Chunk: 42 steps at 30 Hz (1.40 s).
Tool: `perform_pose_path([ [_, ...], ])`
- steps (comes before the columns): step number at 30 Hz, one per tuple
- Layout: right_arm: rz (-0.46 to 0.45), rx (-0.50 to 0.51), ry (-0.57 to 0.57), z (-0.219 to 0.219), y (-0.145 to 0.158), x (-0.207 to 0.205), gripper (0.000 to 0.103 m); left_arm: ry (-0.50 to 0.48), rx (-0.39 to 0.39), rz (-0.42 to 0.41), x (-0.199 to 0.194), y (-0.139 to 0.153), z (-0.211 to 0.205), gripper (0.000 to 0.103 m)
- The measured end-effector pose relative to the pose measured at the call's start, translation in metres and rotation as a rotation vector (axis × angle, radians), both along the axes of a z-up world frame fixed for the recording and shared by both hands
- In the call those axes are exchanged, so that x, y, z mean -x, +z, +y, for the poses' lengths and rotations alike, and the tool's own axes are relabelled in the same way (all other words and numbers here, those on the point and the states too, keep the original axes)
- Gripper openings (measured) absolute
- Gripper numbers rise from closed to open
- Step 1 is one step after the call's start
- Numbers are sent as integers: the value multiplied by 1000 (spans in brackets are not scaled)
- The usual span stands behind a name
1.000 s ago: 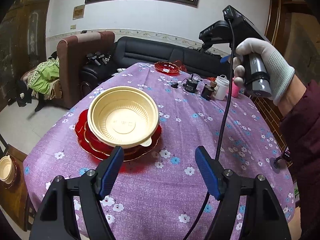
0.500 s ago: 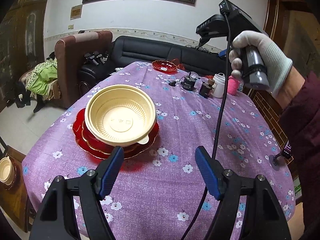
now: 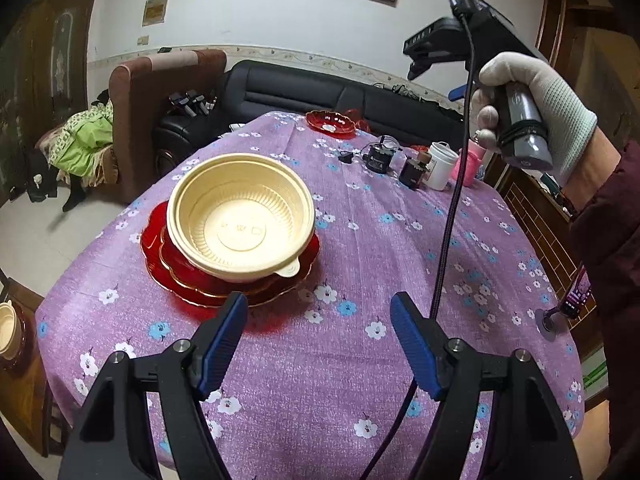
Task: Organize plates and bowls
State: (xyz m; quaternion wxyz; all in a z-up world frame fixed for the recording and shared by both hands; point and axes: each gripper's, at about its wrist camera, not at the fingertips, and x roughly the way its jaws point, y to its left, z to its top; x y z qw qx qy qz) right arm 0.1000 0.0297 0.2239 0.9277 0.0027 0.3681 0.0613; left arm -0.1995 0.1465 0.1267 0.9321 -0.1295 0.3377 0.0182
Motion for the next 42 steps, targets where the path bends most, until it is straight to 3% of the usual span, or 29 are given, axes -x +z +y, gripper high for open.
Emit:
perform_pose_path([
  [2,-4,-29,12,-2,3,3,67,4,-2,-2,2,1,0,73],
  [7,-29,11,47,-3,-2,10,67,-19,5,6,-2,-4,-3,73],
  [10,3,-45,81,-12,-21,20,67,-20,-2,-4,-3,-3,-5,73],
  [16,62,-51,123,-17,-65,36,67,-32,3,19,-6,-10,-13,73],
  [21,44,-98,124,-33,-74,53,67,-50,-12,12,-3,-7,-19,73],
  [25,-45,-210,79,-66,-59,80,67,-58,-7,6,-3,-10,-23,73],
  [28,-123,-240,-5,-85,-36,73,67,-80,7,32,-8,-17,-33,73],
  [30,-17,-232,-32,-88,-22,29,63,-105,-7,40,-10,-18,-43,73],
  [33,21,-274,-57,-99,19,-10,61,-138,-41,36,-7,-17,-53,73],
  [36,-123,-251,-59,-107,55,5,62,-136,-71,14,-2,-15,-53,73],
  [42,-179,-160,-16,-98,38,43,62,-121,-46,23,-6,-17,-45,73],
])
